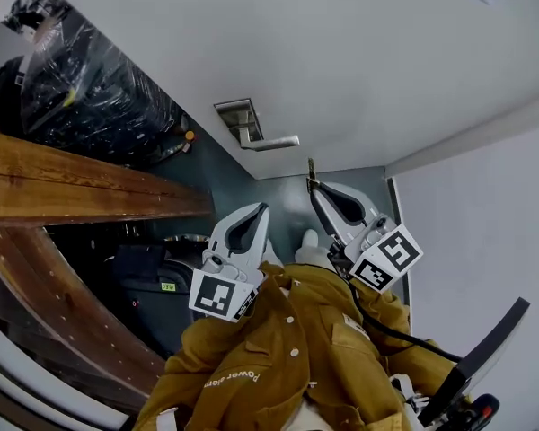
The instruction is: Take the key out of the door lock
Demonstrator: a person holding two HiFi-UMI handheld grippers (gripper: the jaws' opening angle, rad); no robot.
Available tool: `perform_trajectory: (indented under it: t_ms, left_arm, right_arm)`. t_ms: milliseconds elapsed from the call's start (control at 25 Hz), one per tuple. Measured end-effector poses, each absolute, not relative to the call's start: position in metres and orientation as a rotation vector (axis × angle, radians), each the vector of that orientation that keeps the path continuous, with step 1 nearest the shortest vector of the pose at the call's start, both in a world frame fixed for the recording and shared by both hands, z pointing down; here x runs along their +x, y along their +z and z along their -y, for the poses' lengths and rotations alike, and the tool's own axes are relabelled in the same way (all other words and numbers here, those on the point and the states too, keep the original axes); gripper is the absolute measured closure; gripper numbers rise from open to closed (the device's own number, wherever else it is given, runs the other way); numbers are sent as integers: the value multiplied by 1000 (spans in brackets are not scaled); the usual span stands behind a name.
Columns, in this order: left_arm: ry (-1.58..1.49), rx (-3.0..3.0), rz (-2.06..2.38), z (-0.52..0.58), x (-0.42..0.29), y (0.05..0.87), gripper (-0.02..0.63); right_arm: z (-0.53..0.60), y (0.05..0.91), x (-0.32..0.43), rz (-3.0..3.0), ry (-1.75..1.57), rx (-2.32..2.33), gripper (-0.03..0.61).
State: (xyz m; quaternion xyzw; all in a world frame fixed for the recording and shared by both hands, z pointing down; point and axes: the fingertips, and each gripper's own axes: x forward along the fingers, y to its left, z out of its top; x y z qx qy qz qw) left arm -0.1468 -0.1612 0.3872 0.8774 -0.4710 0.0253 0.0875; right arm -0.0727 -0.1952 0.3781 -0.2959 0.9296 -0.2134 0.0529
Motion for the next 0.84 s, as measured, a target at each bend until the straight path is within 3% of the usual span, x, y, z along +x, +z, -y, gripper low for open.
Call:
perform_trajectory:
  t_ms: [840]
  left_arm:
    - [10, 2548, 1449, 168, -158, 390, 612]
  right_arm:
    - [194, 387, -94, -2921, -546, -918, 549]
